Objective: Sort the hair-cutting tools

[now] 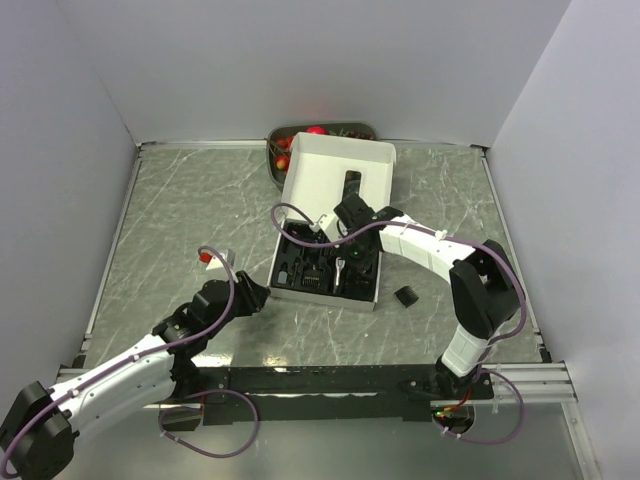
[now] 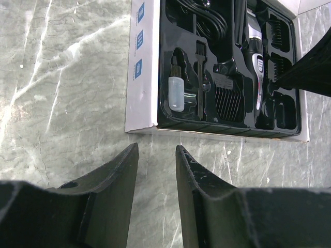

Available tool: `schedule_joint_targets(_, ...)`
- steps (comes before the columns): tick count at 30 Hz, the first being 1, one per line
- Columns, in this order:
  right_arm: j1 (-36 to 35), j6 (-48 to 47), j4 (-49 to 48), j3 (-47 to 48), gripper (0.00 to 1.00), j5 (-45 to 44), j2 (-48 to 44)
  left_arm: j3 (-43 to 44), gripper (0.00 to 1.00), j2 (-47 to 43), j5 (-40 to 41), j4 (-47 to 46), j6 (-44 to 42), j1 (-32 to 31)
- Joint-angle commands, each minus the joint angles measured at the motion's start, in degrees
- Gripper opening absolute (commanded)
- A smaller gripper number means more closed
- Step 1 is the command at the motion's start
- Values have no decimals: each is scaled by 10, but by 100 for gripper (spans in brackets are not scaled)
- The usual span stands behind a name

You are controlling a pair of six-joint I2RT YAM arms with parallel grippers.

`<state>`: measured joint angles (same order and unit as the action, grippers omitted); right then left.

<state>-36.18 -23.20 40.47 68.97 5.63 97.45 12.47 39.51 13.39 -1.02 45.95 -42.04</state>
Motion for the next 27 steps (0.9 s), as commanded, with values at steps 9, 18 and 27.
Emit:
schedule_joint_targets(9, -12, 9, 3, -1, 0, -1, -44, 13, 41, 1, 5, -8, -1, -1)
schedule_joint_targets(18, -26, 70, 14, -31, 0, -110, -181, 12, 41, -8, 6, -4, -1, -1)
schedule_joint_targets(27, -9, 249, -109, -192, 0, -157, -432, 8, 41, -29, 6, 0, 0, 0)
